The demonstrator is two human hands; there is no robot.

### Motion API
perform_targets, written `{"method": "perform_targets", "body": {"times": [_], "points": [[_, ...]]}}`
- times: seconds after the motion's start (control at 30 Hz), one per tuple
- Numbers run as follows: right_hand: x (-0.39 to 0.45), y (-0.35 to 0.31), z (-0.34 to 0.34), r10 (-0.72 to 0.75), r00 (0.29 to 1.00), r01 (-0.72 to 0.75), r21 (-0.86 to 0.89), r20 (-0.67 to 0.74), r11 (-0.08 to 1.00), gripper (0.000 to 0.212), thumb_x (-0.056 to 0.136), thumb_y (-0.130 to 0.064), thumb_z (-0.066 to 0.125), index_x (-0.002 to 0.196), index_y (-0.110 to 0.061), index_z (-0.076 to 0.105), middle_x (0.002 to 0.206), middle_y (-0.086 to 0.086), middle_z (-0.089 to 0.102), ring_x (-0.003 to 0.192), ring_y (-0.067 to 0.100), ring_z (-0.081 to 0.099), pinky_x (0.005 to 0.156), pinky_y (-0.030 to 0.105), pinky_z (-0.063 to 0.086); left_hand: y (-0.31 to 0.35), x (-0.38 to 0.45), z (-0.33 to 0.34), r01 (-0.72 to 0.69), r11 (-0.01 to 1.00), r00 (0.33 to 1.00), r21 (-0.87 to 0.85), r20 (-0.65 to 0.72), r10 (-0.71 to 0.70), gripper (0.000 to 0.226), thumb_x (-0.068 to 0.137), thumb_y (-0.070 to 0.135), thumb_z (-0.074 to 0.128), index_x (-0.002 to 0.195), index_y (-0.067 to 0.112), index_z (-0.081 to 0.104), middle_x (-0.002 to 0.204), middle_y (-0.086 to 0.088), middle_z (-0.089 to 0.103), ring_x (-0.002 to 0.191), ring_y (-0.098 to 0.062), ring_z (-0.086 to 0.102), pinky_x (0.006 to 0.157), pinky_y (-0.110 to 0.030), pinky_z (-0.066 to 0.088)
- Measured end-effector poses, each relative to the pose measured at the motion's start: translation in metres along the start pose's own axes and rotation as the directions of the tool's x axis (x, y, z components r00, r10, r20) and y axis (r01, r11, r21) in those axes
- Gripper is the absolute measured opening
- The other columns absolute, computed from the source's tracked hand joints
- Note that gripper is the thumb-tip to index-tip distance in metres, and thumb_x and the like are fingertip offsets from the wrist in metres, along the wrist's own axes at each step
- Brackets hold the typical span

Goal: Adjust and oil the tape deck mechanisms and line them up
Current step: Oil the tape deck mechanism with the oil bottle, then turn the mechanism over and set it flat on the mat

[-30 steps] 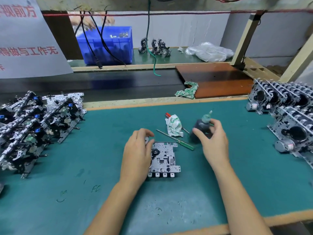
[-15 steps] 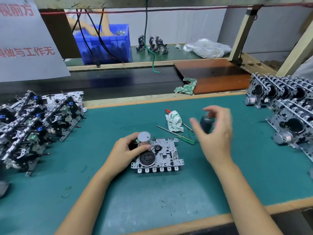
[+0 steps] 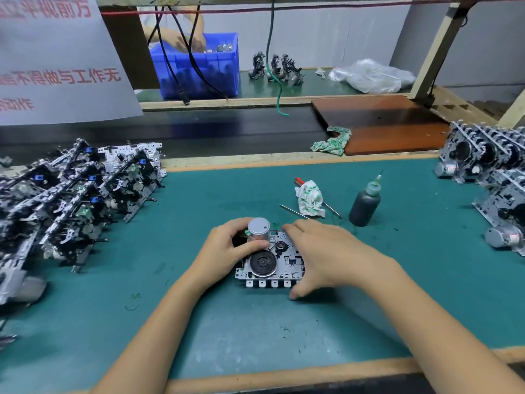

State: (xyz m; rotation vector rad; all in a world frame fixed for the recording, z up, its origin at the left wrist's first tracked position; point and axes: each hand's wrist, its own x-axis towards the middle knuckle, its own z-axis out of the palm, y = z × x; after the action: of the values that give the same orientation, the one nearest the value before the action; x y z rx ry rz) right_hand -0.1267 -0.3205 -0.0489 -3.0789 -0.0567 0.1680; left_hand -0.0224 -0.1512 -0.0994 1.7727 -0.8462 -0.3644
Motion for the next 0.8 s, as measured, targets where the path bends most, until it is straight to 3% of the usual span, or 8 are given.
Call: {"method": "perform_targets", "body": {"times": [0.13, 0.2, 0.33, 0.43, 0.5, 0.6, 0.7, 0.8], "points": [[-0.005, 0.001, -0.008, -0.047, 0.998, 0.047, -0.021, -0.035, 0.999, 0.081, 0.051, -0.069, 0.072, 0.112, -0.020, 0.051, 0.100, -0.005, 0.058, 0.092, 0.020, 0.057, 0.074, 0.033, 0.047, 0.004, 0.000, -0.004, 0.014, 0.999, 0.999, -0.035, 0.049, -0.013, 0.029, 0.071, 0.040, 0.071, 0.099, 0.032, 0.068, 0.098, 0.016, 0.071, 0.093, 0.000, 0.063, 0.085, -0.022, 0.047], [-0.008, 0.005, -0.015, -0.050, 0.998, 0.035, 0.292, 0.045, 0.956, 0.074, 0.050, -0.067, 0.074, 0.108, -0.024, 0.056, 0.100, -0.009, 0.064, 0.092, 0.015, 0.060, 0.082, 0.034, 0.049, 0.011, -0.001, -0.009, 0.113, 0.964, 0.992, -0.241, 0.076, -0.098, 0.040, 0.068, 0.057, 0.063, 0.096, 0.030, 0.073, 0.101, 0.007, 0.072, 0.098, -0.010, 0.065, 0.089, -0.032, 0.049], [-0.008, -0.002, -0.014, -0.363, 0.923, -0.051, 0.977, 0.125, 0.206, 0.071, 0.054, -0.048, 0.078, 0.113, -0.011, 0.064, 0.112, 0.008, 0.067, 0.104, 0.017, 0.061, 0.096, 0.034, 0.047, 0.018, -0.005, -0.004, 0.391, 0.635, 0.909, -0.667, 0.387, -0.154, 0.103, 0.052, 0.092, 0.051, 0.111, 0.009, 0.071, 0.103, -0.024, 0.065, 0.101, -0.037, 0.061, 0.095, -0.044, 0.048], [-0.001, -0.017, 0.004, -0.483, 0.875, -0.241, 0.897, 0.035, -0.371, 0.065, 0.046, -0.041, 0.092, 0.099, -0.026, 0.058, 0.101, 0.006, 0.068, 0.101, 0.021, 0.064, 0.087, 0.034, 0.053, 0.022, -0.012, 0.008, 0.513, 0.241, 0.857, -0.824, 0.477, -0.193, 0.084, 0.056, 0.084, 0.059, 0.114, 0.023, 0.063, 0.045, -0.022, 0.021, 0.038, -0.025, 0.053, 0.042, -0.033, 0.051], [0.008, -0.018, 0.012, -0.448, 0.892, -0.347, 0.722, 0.057, -0.598, 0.095, 0.033, -0.029, 0.097, 0.092, -0.034, 0.023, 0.092, -0.003, 0.048, 0.105, 0.024, 0.055, 0.096, 0.041, 0.048, 0.032, -0.014, 0.012, 0.544, 0.076, 0.838, -0.835, 0.537, -0.100, 0.085, 0.071, 0.072, 0.062, 0.134, 0.038, 0.016, 0.055, -0.019, 0.053, 0.067, -0.027, 0.059, 0.060, -0.042, 0.057], [0.006, -0.014, 0.018, -0.326, 0.939, -0.182, 0.963, 0.109, -0.201, 0.068, 0.058, -0.043, 0.085, 0.107, -0.006, 0.055, 0.106, 0.000, 0.062, 0.110, 0.023, 0.057, 0.103, 0.038, 0.043, 0.033, -0.010, 0.009, 0.401, 0.294, 0.911, -0.868, 0.411, -0.028, 0.099, 0.079, 0.076, 0.042, 0.144, 0.002, 0.037, 0.144, -0.020, 0.043, 0.136, -0.031, 0.035, 0.115, -0.051, 0.022], [0.007, -0.001, 0.013, 0.195, 0.981, 0.003, 1.000, -0.006, 0.020, 0.012, 0.082, -0.025, 0.071, 0.077, -0.014, 0.073, 0.084, -0.003, 0.074, 0.081, 0.009, 0.070, 0.076, 0.021, 0.053, 0.024, -0.006, 0.003, 0.340, 0.287, 0.940, -0.895, 0.325, -0.102, 0.090, 0.072, 0.071, 0.058, 0.134, 0.006, 0.053, 0.140, -0.018, 0.049, 0.129, -0.031, 0.047, 0.102, -0.046, 0.044], [0.014, 0.017, 0.015, 0.570, 0.749, -0.025, 0.846, -0.337, 0.533, 0.021, 0.088, -0.031, 0.063, 0.073, -0.019, 0.070, 0.073, -0.009, 0.071, 0.075, 0.011, 0.067, 0.071, 0.027, 0.048, 0.012, -0.002, 0.005, 0.329, 0.286, 0.940, -0.900, 0.286, -0.184, 0.083, 0.076, 0.074, 0.044, 0.124, 0.009, 0.063, 0.134, -0.020, 0.055, 0.120, -0.033, 0.056, 0.095, -0.046, 0.050]]}}
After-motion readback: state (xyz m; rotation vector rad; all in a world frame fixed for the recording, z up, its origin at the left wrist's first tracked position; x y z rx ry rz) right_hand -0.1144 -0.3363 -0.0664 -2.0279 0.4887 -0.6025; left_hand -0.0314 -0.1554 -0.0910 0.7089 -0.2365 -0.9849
